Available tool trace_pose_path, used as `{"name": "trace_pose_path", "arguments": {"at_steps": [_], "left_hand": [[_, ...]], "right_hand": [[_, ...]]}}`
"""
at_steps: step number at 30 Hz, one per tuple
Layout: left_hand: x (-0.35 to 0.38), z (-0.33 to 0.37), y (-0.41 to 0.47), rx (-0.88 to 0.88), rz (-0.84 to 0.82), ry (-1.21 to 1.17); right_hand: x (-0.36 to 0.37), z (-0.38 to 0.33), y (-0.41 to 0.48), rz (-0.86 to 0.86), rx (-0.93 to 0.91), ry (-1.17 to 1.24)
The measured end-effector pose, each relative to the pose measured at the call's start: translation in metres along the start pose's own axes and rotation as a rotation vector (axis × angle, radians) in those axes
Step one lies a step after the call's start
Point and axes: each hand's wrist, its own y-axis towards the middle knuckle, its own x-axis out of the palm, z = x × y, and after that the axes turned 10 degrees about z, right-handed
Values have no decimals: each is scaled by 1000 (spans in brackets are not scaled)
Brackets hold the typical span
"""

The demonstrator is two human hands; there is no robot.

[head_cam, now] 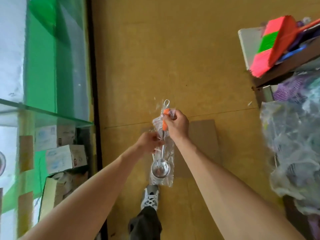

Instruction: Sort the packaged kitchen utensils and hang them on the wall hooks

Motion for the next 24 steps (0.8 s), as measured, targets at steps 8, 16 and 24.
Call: {"name": "trace_pose_path", "arguments": {"at_steps": [8, 16, 24], "left_hand": [[21, -92, 52, -148, -1, -84], [59, -151, 84, -275, 13, -150], [77, -153, 86, -330, 197, 11]], "right_hand": [[67, 90, 0, -72, 68, -97], [100, 166, 1, -91, 158, -228], [95, 198, -6, -175, 172, -400]]}}
